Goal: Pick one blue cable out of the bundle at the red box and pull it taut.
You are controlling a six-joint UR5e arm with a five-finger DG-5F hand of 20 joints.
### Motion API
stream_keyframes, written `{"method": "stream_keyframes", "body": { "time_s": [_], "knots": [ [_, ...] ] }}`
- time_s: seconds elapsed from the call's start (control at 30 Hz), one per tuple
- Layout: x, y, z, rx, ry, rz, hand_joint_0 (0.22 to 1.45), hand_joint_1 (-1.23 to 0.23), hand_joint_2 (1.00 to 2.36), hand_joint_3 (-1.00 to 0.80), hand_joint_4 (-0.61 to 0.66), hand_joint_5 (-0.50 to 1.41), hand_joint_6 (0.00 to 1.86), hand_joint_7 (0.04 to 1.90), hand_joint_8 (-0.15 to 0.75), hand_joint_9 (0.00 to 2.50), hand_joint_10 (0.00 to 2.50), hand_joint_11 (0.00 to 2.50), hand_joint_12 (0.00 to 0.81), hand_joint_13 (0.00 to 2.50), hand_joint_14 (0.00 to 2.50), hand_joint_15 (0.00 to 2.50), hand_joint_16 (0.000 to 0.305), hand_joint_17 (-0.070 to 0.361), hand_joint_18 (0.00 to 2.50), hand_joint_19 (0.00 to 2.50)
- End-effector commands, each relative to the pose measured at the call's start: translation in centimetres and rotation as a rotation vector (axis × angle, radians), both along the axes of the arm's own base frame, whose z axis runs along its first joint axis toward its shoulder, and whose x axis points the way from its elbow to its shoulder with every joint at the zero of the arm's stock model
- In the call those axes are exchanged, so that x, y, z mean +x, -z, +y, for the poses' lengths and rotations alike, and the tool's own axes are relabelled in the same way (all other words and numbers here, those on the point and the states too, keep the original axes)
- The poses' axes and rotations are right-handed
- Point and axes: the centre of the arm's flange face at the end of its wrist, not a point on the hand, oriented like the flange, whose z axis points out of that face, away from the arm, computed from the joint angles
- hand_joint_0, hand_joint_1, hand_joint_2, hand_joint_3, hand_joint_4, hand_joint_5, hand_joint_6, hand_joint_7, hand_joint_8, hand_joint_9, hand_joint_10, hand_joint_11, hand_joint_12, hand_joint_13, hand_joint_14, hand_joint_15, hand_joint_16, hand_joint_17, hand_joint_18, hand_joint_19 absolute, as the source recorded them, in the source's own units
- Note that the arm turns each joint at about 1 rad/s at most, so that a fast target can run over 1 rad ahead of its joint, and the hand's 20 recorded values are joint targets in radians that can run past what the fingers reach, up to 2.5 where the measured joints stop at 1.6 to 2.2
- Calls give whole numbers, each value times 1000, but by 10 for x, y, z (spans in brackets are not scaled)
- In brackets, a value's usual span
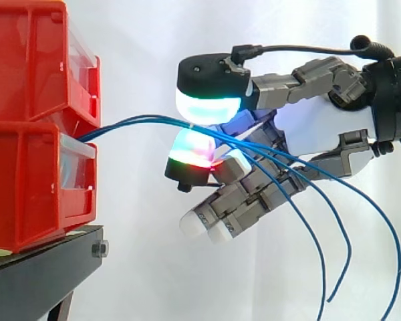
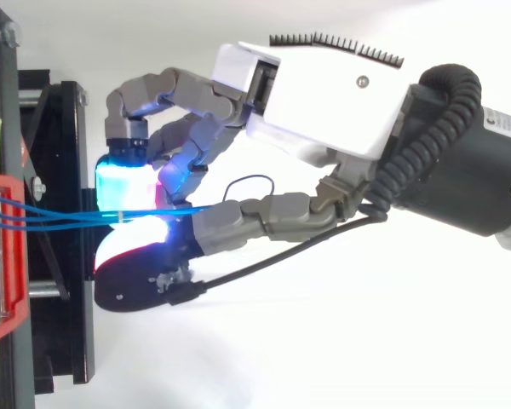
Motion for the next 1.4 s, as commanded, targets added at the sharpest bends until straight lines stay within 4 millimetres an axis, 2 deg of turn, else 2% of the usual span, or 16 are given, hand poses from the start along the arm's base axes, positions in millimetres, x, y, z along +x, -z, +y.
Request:
{"method": "stream_keyframes", "body": {
  "time_s": [0.0,0.23,0.43,0.6,0.73,0.8,0.87,1.03,1.37],
  "knots": [
    [0,0,0,0,0,0,568,-763,1015,-263,306,-176,863,1402,327,939,22,1121,432,598,9,279,65,146,475,248],
    [0,0,0,0,0,0,557,-752,1019,-135,288,-169,870,1426,334,954,20,1128,440,609,8,283,66,149,496,243],
    [0,0,0,0,0,0,580,-817,1020,-126,275,-191,876,1412,321,913,22,1116,431,596,9,287,65,146,476,234],
    [0,0,0,0,0,1,608,-884,1018,-209,282,-213,878,1362,311,878,23,1113,426,586,9,282,65,146,480,219],
    [0,0,0,0,0,0,590,-906,1007,-419,276,-220,879,1335,314,856,22,1111,426,584,9,287,65,147,483,220],
    [0,0,0,0,0,0,565,-878,1000,-500,274,-220,880,1316,318,861,22,1119,428,583,10,282,66,148,484,232],
    [0,0,0,0,0,0,533,-803,1000,-500,287,-212,877,1316,331,893,20,1107,438,593,9,284,67,151,486,237],
    [0,0,0,0,0,0,527,-727,1000,-500,304,-193,869,1338,339,929,21,1109,444,604,9,282,67,151,490,252],
    [0,0,0,0,0,0,582,-763,1019,-209,292,-186,871,1405,330,942,21,1113,432,610,9,279,65,146,500,237]
  ]
}}
